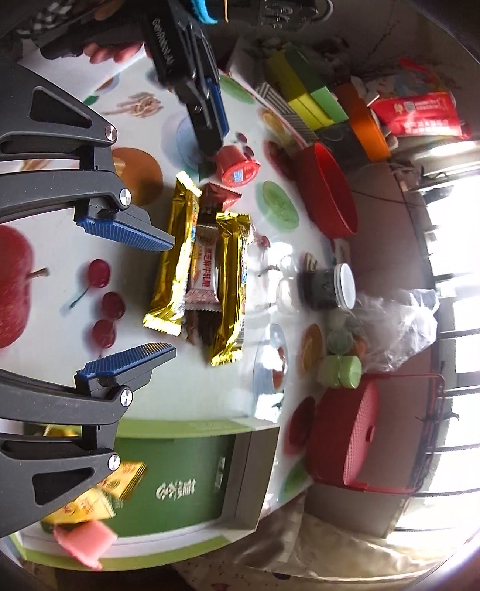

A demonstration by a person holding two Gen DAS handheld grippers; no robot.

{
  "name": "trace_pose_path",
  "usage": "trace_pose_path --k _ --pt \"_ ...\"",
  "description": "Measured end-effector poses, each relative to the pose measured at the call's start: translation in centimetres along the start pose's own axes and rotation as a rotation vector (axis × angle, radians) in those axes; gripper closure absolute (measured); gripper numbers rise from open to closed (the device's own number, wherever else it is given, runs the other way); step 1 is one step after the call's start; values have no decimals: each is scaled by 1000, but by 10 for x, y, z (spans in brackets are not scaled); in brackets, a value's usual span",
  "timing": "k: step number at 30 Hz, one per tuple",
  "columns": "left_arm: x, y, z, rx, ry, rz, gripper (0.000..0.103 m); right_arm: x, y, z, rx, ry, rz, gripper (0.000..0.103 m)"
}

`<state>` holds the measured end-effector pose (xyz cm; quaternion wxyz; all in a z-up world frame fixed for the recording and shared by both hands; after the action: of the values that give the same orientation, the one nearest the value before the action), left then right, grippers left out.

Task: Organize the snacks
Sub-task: 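Withdraw both open tools from the green box back to the snack pile, then close the right tool on a long gold wafer bar while the left tool approaches the red plastic cup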

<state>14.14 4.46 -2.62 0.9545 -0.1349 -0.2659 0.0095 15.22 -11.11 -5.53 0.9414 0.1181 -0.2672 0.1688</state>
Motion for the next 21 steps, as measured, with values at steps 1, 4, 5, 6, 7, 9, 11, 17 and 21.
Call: trace_pose_path --k 1,4,5,6,7,9,11,17,21 --pt "2 6 0 7 -3 6 58 2 1 -4 7 4 -1 51" --pt "7 20 0 20 -7 16 58 9 2 -14 28 18 -14 51" --pt "9 26 -1 27 -8 23 58 11 2 -18 28 25 -18 51" --pt "11 29 -2 28 -8 22 58 13 2 -20 28 28 -19 51" --pt "12 33 -4 30 -6 19 58 15 1 -23 30 30 -19 51" --pt "14 38 -7 33 -2 21 58 17 1 -28 36 41 -17 51" --pt "18 43 -8 29 -1 26 58 15 3 -32 47 66 -6 51" --pt "20 46 -19 10 21 31 58 3 13 -30 110 92 0 51" --pt "19 43 -23 -7 30 31 58 -9 26 -28 125 123 49 51"
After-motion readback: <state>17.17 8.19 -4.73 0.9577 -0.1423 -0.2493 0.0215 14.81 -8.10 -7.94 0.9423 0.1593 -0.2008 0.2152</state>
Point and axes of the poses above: each gripper's, at about its wrist camera, not at the fingertips, and z roughly against the way its jaws point, y to its left, x to its top, the point moved 10 cm from there along -z, roughly the way its jaws point, and after that the axes turned 11 degrees about y, right-handed, at the moved point
